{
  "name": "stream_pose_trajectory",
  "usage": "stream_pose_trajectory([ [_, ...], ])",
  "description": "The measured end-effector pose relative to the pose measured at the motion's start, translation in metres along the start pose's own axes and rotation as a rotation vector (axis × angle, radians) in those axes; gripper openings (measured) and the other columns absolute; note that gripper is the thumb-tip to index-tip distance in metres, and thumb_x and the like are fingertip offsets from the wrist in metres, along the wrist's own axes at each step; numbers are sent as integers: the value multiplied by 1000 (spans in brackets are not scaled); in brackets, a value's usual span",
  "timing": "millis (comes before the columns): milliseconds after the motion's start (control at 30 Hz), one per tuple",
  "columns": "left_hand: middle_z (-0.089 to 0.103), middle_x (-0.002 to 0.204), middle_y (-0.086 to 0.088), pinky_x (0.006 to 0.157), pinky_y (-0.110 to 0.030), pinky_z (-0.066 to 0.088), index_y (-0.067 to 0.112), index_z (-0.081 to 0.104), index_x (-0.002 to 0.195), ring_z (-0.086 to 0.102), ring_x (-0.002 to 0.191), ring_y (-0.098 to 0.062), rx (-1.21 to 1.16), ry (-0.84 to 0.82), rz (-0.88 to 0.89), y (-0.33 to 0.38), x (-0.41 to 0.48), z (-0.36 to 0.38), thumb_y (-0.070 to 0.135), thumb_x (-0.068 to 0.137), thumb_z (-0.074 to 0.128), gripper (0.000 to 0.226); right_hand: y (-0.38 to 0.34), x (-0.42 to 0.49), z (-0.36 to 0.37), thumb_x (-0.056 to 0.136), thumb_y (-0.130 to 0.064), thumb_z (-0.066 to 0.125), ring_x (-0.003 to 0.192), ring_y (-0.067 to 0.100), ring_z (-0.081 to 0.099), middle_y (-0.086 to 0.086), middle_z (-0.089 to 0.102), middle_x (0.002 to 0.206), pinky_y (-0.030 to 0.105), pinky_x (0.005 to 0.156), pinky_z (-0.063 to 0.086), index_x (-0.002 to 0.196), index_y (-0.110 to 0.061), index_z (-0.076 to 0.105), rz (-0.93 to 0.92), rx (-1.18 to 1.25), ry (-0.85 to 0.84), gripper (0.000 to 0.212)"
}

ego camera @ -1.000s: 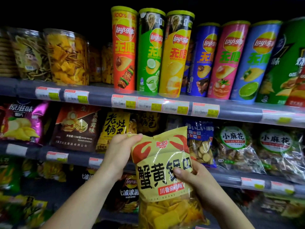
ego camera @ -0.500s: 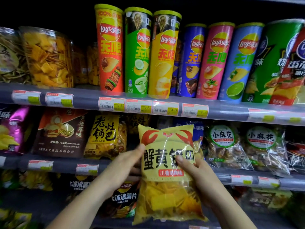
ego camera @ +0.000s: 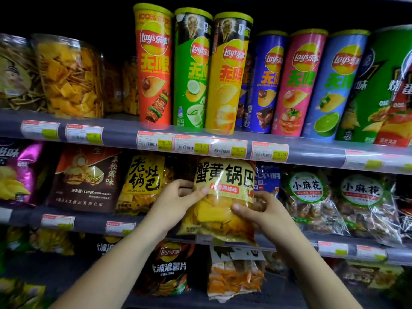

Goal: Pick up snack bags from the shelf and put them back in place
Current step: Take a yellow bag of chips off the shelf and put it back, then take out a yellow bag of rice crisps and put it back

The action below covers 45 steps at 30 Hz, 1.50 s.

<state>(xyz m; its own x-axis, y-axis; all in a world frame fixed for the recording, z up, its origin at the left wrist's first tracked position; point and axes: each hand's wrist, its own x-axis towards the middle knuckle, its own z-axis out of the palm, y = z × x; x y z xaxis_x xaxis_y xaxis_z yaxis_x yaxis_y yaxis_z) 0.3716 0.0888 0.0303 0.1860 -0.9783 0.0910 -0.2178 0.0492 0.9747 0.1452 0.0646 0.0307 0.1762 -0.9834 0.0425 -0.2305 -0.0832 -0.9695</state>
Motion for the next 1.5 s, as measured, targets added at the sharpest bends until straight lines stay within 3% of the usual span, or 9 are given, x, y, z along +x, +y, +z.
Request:
stream_pose_trajectory([
  [200,61,116,12,77,-12,48,22,55,136,57,99,5,154,93,158,-18,11,9,18,79,82,63,0,27,18,73,-39,89,103,22,72,4,70,115,45,88,63,127,-15,55,-124,-162,197,68],
  [400,64,133,0,101,-47,53,24,55,139,60,121,-19,325,242,232,-33,18,14,30,74,85,71,20,41,33,82,-52,77,102,19,66,6,69,115,33,87,57,139,-16,59,-250,-512,277,70],
  [700,62,135,4,103,-41,52,25,50,140,58,124,-15,394,219,272,-41,18,12,38,77,81,72,25,37,35,83,-48,78,95,14,63,3,68,114,25,77,51,140,-13,55,-242,-507,307,70],
  [833,57,138,7,104,-23,47,20,49,142,54,128,-8,321,184,300,-46,11,-2,23,83,78,66,24,31,32,85,-41,78,90,16,65,2,67,103,31,76,56,128,-13,60,-230,-480,344,55],
  [1000,67,120,10,93,-26,58,19,63,125,64,110,-1,280,263,352,-44,0,-47,15,87,73,40,11,17,44,90,-28,73,88,16,64,-2,65,98,39,78,58,115,-16,62,-323,-448,464,29],
  [1133,68,110,8,77,-11,55,18,67,114,65,96,2,335,402,365,-49,-3,-89,10,86,72,30,-7,6,87,91,-21,70,88,6,62,-5,64,97,21,71,49,109,-20,62,-424,-441,353,19],
  [1267,62,119,2,82,-22,53,18,60,122,62,101,-11,442,484,318,-66,-4,-121,16,88,71,36,-23,13,145,92,-28,71,104,16,66,1,68,114,32,90,55,126,-17,59,-471,-488,162,38],
  [1367,58,124,3,96,-40,53,19,54,130,60,113,-17,498,415,250,-77,-2,-128,24,88,70,46,-31,31,183,89,-41,72,130,27,55,11,57,139,32,104,44,146,-9,41,-351,-544,74,72],
  [1500,54,123,9,95,-22,39,18,51,135,49,110,-5,515,373,250,-83,1,-130,24,89,69,50,-35,53,208,86,-52,73,128,37,59,20,60,139,39,102,51,137,-1,40,-70,-474,32,79],
])
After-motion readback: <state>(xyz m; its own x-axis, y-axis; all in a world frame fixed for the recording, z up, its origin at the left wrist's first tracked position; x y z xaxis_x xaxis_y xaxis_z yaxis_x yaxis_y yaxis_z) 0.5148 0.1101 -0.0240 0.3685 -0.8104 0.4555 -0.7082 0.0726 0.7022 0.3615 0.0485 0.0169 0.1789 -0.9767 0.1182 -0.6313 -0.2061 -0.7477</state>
